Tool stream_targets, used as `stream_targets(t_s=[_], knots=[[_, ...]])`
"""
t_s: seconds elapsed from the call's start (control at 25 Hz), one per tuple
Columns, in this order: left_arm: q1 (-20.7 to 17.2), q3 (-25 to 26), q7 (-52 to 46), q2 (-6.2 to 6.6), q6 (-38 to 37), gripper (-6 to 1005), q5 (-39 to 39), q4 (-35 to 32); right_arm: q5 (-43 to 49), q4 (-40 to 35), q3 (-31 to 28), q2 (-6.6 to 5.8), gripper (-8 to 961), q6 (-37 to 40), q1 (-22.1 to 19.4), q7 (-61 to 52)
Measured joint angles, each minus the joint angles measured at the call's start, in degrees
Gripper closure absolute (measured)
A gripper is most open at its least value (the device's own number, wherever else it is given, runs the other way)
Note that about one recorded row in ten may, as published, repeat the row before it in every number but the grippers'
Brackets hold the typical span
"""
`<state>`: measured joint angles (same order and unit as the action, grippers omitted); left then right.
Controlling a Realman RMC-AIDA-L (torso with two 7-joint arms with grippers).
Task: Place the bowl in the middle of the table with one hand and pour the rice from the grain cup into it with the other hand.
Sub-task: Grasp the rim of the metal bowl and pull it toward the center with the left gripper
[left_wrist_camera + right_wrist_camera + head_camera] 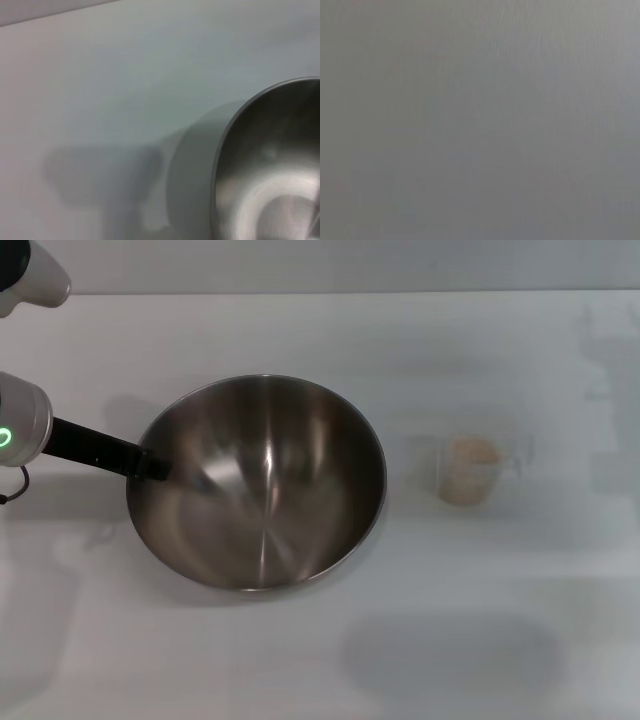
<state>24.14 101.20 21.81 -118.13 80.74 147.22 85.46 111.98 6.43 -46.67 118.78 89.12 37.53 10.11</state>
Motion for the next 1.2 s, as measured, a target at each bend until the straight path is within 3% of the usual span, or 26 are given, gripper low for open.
stream_targets(t_s=[0.16,0.64,1.2], knots=[[0.48,-0.06,0.0,0.0,0.38,731,-0.04,-0.36,0.0,-0.01,0.0,-0.05,397,0.0,0.0,0.0],[0.87,0.6,0.59,-0.05,0.58,916,-0.49,-0.56,-0.03,-0.01,0.0,-0.05,397,0.0,0.0,0.0],[6.3,3.21,0.62,-0.18,-0.22,958,-2.13,-3.08,0.07,-0.01,0.0,-0.04,397,0.0,0.08,0.0]])
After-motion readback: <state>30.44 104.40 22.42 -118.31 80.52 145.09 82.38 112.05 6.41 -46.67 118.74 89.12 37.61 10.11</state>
